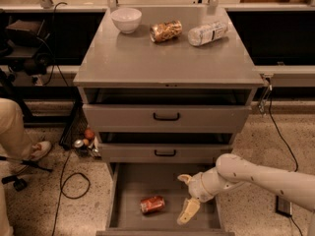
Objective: Pick coke can from bottom drawer and place on counter
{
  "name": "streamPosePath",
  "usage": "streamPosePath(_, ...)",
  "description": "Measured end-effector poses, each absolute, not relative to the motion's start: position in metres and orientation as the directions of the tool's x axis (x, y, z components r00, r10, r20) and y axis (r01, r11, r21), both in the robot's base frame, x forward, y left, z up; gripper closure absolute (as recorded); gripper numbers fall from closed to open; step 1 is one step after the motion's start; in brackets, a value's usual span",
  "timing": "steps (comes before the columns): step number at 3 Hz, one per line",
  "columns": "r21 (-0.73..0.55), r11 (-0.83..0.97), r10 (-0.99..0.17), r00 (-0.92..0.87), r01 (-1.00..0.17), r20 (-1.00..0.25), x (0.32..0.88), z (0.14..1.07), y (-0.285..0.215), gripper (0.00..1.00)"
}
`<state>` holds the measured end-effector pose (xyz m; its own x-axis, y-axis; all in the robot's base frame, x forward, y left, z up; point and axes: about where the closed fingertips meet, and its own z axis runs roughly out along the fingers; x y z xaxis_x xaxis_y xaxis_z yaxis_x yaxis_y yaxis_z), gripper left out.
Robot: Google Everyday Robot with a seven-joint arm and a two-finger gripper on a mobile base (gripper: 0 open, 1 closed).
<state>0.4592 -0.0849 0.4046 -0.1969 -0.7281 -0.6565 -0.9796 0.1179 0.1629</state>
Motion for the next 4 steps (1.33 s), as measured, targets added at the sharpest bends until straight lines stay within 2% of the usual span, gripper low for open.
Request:
streamPosePath(1,0.135,0.079,-0.677,-0.152,-0.988,-0.72,0.478,0.348,-0.074,0.0)
streamPosePath(4,0.086,0.061,-0.666,-0.105,-0.994,-0.739,0.49,0.322,-0.063,0.0)
